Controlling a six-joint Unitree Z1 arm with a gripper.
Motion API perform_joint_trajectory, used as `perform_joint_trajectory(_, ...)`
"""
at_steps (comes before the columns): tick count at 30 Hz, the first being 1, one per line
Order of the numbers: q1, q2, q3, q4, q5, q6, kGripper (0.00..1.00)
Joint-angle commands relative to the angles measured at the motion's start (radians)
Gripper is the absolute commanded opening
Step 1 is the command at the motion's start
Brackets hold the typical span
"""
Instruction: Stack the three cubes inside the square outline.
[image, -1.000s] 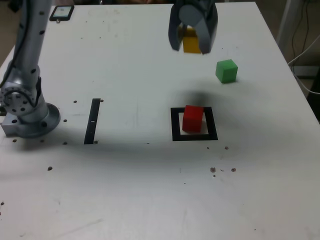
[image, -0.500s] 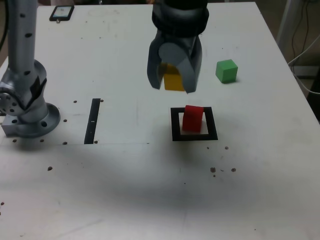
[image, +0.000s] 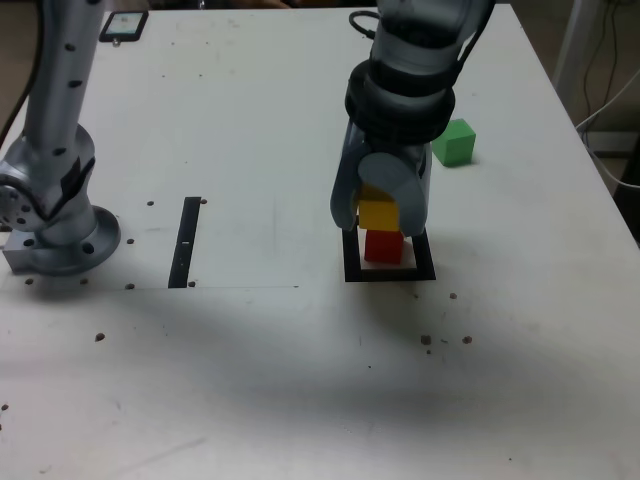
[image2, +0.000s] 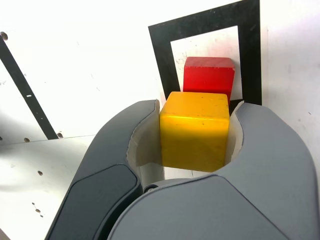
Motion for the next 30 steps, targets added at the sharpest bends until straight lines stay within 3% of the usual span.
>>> perform_joint_trajectory(1, 0.003, 0.007, 0.003, -0.001, 0.005, 0.003, 0.21)
perform_joint_trajectory(9, 0.014, 0.008, 0.005, 0.001, -0.003, 0.010, 0.24)
perform_joint_trajectory(20, 0.019, 0.022, 0.001, 0.000, -0.018, 0.019, 0.47)
perform_joint_trajectory(30, 0.041, 0.049, -0.005, -0.006, -0.016, 0.041, 0.52)
